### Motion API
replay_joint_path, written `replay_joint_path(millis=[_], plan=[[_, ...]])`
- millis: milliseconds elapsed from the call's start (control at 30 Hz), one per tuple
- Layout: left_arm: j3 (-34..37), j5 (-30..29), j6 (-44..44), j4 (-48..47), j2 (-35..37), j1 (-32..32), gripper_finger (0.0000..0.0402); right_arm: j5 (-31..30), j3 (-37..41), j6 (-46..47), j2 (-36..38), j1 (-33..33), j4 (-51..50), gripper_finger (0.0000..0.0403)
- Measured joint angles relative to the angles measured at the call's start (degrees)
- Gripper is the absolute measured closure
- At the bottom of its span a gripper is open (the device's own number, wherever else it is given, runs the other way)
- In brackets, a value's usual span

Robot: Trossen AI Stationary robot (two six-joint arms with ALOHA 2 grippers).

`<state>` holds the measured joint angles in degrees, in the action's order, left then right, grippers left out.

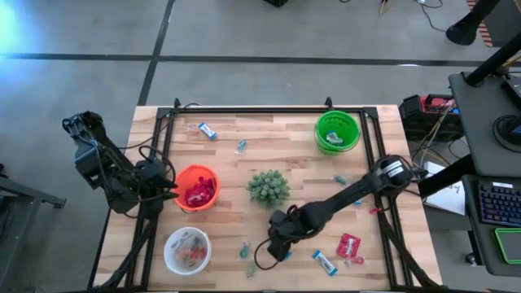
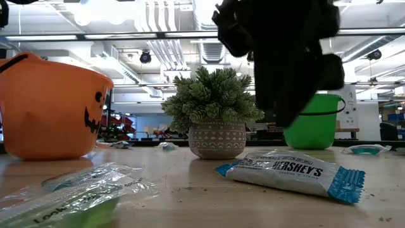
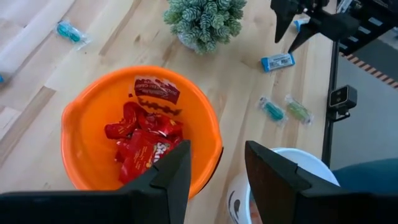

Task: Sort candy
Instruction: Put the white chocolate into the green bucket

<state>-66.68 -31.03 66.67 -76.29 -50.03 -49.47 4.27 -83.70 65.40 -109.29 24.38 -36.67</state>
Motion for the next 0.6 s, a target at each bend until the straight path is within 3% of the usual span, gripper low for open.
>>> replay_joint_path(millis=[600], plan=[[0.03, 0.51, -4.74, -0.07, 0.39, 0.0, 0.0269, 1.15, 0.04, 1.49, -5.51, 1.14, 1.68, 0.0229]])
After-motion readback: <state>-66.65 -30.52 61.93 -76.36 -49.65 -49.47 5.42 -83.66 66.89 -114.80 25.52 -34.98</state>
